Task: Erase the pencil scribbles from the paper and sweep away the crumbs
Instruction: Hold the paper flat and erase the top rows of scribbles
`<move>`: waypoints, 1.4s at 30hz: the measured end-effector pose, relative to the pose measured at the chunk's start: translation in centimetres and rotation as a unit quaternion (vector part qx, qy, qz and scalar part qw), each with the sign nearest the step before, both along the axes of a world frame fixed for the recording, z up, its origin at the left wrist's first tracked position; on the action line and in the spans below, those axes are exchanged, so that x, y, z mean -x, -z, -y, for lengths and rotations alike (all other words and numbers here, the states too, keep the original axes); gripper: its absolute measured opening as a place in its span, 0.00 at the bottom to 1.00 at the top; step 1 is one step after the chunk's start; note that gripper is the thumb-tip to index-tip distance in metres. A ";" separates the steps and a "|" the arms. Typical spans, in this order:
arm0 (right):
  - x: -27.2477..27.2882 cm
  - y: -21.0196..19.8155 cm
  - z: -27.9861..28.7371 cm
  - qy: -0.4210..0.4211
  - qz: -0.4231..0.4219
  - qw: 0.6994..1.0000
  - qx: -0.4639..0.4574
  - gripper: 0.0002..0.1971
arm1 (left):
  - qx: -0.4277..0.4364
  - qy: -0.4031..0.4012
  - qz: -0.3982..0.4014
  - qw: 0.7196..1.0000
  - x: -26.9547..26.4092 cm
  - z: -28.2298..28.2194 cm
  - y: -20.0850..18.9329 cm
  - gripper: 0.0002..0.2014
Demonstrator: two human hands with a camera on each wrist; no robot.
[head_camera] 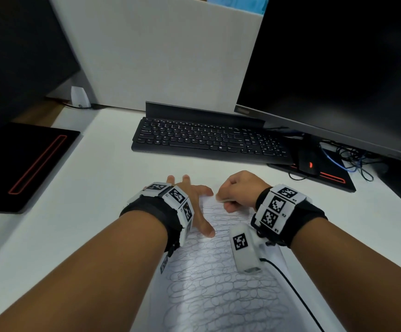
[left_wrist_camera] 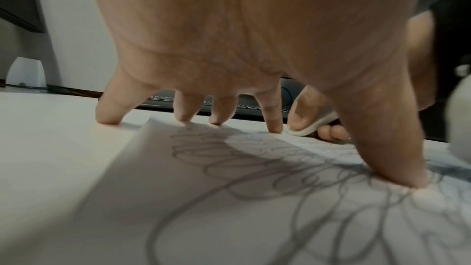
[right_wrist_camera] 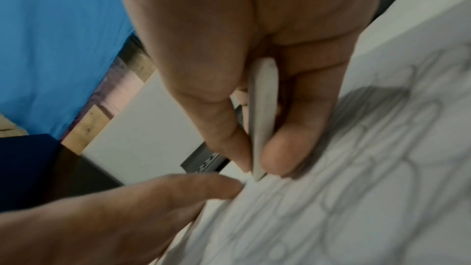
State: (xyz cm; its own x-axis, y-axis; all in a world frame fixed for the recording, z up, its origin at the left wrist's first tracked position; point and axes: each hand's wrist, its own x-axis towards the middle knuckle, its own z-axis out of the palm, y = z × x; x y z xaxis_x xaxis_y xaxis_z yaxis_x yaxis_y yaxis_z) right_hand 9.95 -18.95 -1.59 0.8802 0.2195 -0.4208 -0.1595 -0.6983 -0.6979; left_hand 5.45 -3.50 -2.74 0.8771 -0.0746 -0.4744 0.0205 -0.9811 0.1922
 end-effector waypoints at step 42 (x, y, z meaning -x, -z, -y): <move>0.6 0.3 0.3 0.021 0.005 0.999 -0.032 0.05 | 0.005 -0.001 0.004 1.000 0.1 -0.1 -0.1 0.49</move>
State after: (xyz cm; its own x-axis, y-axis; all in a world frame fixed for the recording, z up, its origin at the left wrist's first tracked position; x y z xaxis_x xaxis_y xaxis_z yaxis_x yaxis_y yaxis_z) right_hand 9.38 -19.23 -1.84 0.8930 0.2089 -0.3987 -0.1811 -0.6442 -0.7431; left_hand 5.36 -3.39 -2.67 0.8813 -0.0772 -0.4662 0.0209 -0.9792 0.2018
